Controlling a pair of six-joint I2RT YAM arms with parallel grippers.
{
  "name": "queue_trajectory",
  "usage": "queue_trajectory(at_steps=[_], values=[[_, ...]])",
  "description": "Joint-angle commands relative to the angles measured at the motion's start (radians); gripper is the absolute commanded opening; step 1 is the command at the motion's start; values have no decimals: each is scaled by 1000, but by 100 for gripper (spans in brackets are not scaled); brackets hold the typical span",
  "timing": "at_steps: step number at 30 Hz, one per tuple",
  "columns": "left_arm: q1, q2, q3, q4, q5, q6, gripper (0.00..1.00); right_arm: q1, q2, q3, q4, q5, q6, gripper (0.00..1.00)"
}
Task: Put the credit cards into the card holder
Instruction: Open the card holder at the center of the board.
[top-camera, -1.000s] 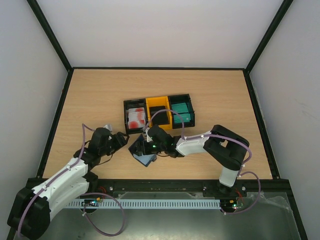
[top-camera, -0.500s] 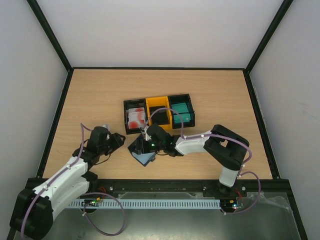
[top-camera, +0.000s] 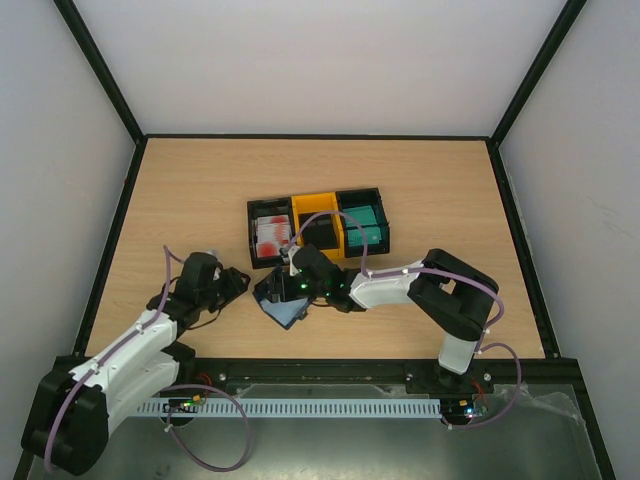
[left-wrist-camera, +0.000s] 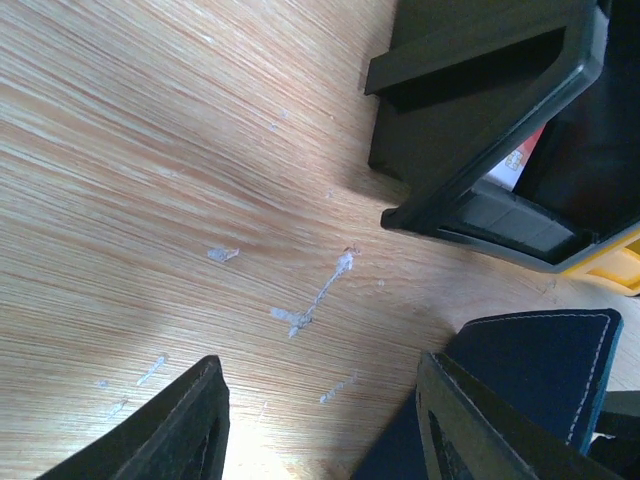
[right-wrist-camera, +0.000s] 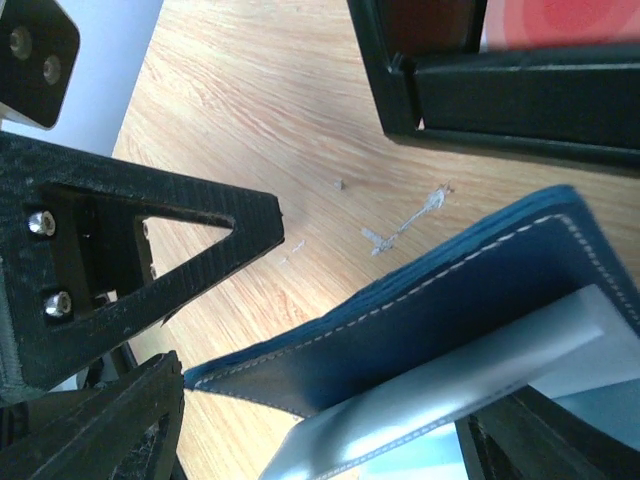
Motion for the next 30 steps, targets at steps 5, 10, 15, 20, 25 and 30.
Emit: queue_trajectory(at_steps=[5, 10, 15, 20, 25, 30], values=[[9, -40, 71, -109, -4, 62, 52, -1, -41, 20, 48, 114, 10, 71], [-2, -117, 76, -183, 47, 101, 57, -1, -10, 70, 5, 101, 86, 68], [-38, -200, 64, -202, 106, 97, 62, 0, 4, 106, -20, 81, 188, 65], [-124, -186, 50, -164, 80, 93, 67, 0, 60, 184, -131, 47, 251, 65], [-175, -139, 46, -140, 34, 77, 67, -1, 102, 193, -132, 1, 312, 65], [-187, -123, 18, -124, -21, 62, 55, -13, 59, 171, -150, 77, 311, 64]])
